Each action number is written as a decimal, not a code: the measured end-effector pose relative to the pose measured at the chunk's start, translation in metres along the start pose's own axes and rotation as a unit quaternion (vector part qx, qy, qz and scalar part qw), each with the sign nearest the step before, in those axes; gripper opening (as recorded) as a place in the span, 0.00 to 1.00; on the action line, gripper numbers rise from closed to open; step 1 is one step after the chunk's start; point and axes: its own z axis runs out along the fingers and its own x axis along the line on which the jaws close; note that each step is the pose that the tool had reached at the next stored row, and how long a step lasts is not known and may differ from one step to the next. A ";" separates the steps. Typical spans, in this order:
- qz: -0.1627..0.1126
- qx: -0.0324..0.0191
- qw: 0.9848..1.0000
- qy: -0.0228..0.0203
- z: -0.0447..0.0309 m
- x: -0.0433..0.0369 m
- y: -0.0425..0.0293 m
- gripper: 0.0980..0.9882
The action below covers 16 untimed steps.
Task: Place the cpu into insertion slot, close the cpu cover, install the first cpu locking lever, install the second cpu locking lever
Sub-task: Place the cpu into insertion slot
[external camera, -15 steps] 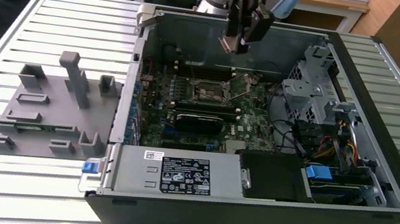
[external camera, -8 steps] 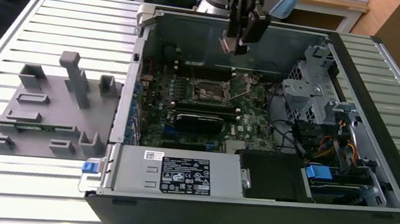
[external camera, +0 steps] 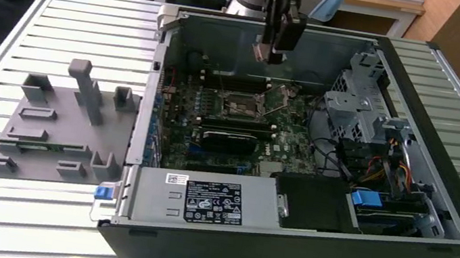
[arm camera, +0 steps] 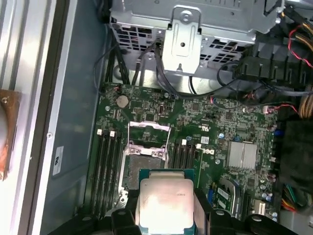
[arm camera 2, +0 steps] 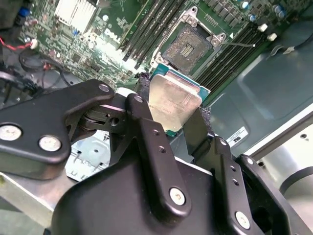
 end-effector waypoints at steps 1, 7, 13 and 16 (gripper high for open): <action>0.006 0.000 1.000 0.000 0.0001 0.0000 0.0000 0.48; 0.043 0.001 0.999 -0.002 0.0015 0.0002 -0.0001 0.48; 0.046 0.002 0.999 -0.003 0.0099 0.0023 -0.0007 0.48; 0.046 0.002 0.999 -0.003 0.0150 0.0030 -0.0013 0.48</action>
